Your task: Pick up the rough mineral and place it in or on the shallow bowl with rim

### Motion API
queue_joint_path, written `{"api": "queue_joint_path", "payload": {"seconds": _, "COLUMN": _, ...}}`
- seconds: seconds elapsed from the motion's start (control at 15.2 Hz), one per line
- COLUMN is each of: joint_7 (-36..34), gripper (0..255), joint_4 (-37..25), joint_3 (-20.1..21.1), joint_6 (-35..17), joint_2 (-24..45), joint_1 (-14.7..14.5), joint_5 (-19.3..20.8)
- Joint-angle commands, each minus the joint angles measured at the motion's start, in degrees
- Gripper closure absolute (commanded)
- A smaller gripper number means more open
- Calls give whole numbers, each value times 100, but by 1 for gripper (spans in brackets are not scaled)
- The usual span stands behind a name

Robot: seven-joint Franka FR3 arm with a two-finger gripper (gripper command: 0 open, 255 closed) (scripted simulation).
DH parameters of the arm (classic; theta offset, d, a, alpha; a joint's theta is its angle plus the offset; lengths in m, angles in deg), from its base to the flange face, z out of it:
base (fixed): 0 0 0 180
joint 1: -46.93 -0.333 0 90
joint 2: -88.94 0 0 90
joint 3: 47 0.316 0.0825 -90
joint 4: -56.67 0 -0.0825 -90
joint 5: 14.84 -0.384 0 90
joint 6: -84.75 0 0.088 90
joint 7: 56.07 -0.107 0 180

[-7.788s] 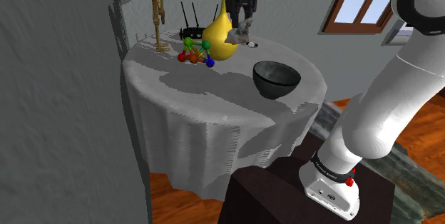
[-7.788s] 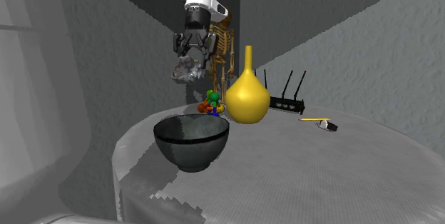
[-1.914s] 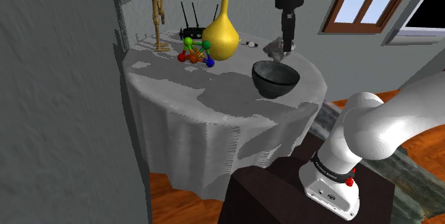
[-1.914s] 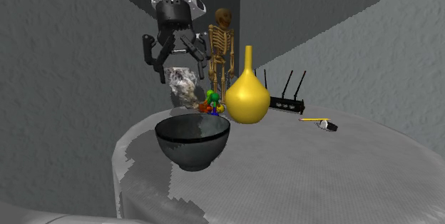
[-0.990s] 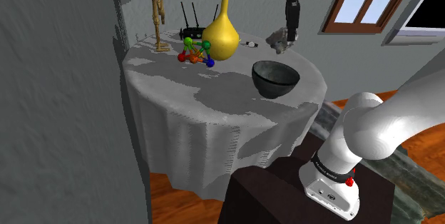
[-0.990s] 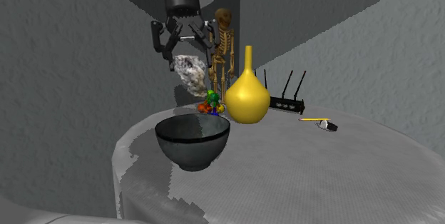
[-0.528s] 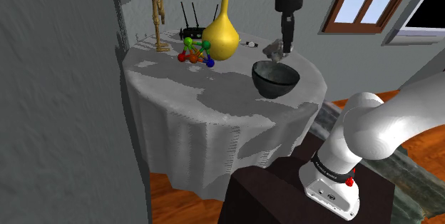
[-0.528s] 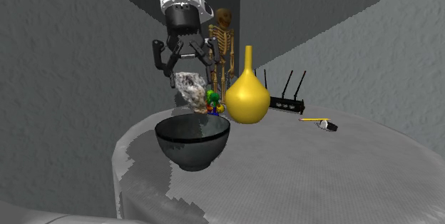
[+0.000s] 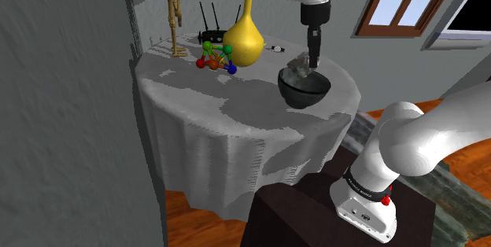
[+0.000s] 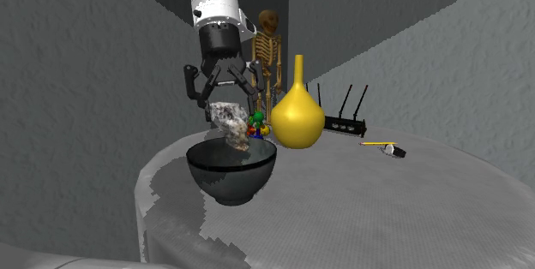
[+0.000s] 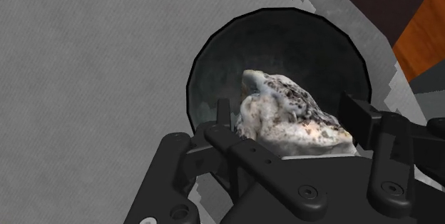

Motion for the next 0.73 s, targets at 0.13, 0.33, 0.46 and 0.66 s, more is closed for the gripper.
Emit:
{"api": "queue_joint_path", "payload": {"seconds": 0.13, "joint_7": -2, "gripper": 255, "joint_4": 6, "joint_3": 0, "joint_6": -9, "joint_2": 0, "joint_1": 0, "joint_5": 0}}
{"api": "queue_joint_path", "payload": {"seconds": 0.33, "joint_7": -2, "gripper": 0, "joint_4": 6, "joint_3": 0, "joint_6": -9, "joint_2": 0, "joint_1": 0, "joint_5": 0}}
{"api": "queue_joint_path", "payload": {"seconds": 0.46, "joint_7": -2, "gripper": 0, "joint_4": 6, "joint_3": 0, "joint_6": -9, "joint_2": 0, "joint_1": 0, "joint_5": 0}}
{"api": "queue_joint_path", "payload": {"seconds": 0.66, "joint_7": 0, "gripper": 0, "joint_4": -250, "joint_3": 26, "joint_6": 154, "joint_2": 96, "joint_1": -4, "joint_5": -14}}
